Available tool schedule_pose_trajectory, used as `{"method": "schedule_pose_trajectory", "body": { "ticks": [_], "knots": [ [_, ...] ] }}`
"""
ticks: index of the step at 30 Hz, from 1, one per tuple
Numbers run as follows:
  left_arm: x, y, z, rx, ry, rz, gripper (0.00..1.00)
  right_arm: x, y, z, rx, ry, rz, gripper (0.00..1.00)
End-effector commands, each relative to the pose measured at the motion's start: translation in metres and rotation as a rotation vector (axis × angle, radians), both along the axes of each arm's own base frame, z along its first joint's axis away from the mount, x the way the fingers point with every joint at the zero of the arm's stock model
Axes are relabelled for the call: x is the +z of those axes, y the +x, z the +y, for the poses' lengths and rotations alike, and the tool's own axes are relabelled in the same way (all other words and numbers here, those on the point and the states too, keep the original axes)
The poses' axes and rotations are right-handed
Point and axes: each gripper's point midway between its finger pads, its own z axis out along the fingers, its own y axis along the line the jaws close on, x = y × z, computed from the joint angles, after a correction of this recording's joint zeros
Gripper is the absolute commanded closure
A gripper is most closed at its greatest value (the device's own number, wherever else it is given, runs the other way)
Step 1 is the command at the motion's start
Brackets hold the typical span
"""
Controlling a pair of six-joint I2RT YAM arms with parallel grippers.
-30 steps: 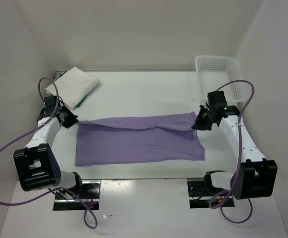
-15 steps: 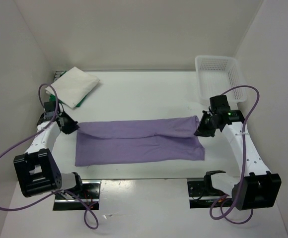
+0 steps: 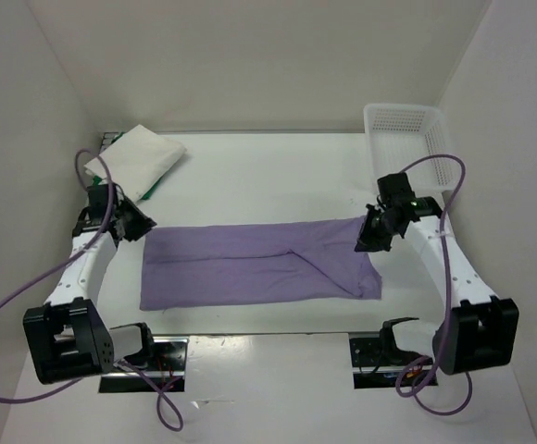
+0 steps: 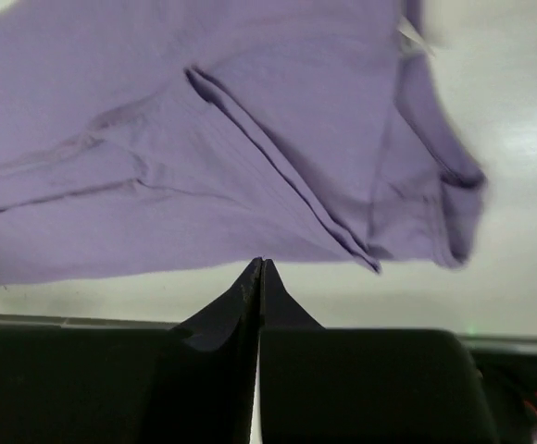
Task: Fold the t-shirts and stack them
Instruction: Fold the other side of the tshirt into a rectangle
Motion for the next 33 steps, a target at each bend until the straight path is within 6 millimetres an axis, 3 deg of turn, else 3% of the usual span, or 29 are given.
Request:
{"method": "schedule_pose_trajectory", "body": {
  "ticks": [1, 2, 3, 4, 7, 9, 11, 17, 21, 26, 33],
  "knots": [
    [0.011, 0.025, -0.049, -0.168, 0.001, -0.067, 0.71, 0.004, 0.057, 0.026, 0.041, 0.033, -0.145, 1.0],
    [0.01, 0.029, -0.061, -0.205, 0.001, -0.074, 0.71, -0.015, 0.066, 0.029, 0.027, 0.017, -0.118, 1.0],
    [0.01, 0.031, -0.073, -0.239, 0.0, -0.071, 0.73, -0.023, 0.071, 0.04, 0.05, 0.024, -0.123, 1.0],
    [0.002, 0.031, -0.096, -0.299, -0.012, -0.054, 0.74, -0.025, 0.083, 0.049, 0.069, 0.032, -0.157, 1.0],
    [-0.015, 0.029, -0.135, -0.409, -0.018, -0.019, 0.76, -0.055, 0.097, 0.067, 0.102, 0.022, -0.126, 0.78],
    [-0.029, 0.027, -0.148, -0.449, -0.036, 0.017, 0.77, -0.061, 0.101, 0.077, 0.125, 0.013, -0.12, 0.74],
    [-0.04, 0.023, -0.155, -0.474, -0.052, 0.043, 0.77, -0.071, 0.106, 0.08, 0.13, 0.0, -0.109, 0.64],
    [-0.053, 0.016, -0.15, -0.474, -0.031, 0.077, 0.77, -0.093, 0.115, 0.083, 0.152, -0.029, -0.079, 0.58],
    [-0.057, 0.015, -0.15, -0.481, -0.026, 0.087, 0.77, -0.094, 0.122, 0.079, 0.144, -0.063, -0.096, 0.58],
    [-0.065, 0.015, -0.152, -0.479, -0.042, 0.108, 0.77, -0.098, 0.109, 0.085, 0.173, -0.052, -0.058, 0.68],
    [-0.068, 0.018, -0.155, -0.471, -0.061, 0.107, 0.77, -0.098, 0.093, 0.08, 0.174, -0.058, -0.037, 0.7]
  ]
}}
